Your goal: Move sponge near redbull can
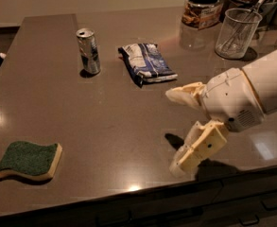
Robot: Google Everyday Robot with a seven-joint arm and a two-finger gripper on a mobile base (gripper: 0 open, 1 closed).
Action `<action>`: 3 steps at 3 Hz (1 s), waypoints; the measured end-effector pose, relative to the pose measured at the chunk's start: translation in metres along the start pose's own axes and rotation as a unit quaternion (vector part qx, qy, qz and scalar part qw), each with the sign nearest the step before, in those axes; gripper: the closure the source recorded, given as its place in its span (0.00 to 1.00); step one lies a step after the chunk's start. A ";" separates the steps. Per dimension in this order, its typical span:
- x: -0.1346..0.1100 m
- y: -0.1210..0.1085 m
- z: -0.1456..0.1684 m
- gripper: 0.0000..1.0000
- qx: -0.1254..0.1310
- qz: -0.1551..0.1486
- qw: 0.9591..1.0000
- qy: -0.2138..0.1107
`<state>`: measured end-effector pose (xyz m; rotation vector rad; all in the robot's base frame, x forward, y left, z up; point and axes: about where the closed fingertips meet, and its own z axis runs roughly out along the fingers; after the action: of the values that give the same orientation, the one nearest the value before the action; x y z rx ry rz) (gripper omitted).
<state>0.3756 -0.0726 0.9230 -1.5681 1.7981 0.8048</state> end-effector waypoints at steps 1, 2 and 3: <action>-0.005 0.015 0.024 0.00 0.001 -0.004 1.000 -0.015; -0.005 0.012 0.060 0.00 0.034 -0.009 0.999 -0.025; -0.010 0.004 0.094 0.00 0.052 -0.016 0.998 -0.038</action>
Offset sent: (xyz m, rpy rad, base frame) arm 0.0109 0.0799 -0.0636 0.0660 -0.1378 -0.1358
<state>0.3777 0.0072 0.8714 -1.4763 1.7281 0.7349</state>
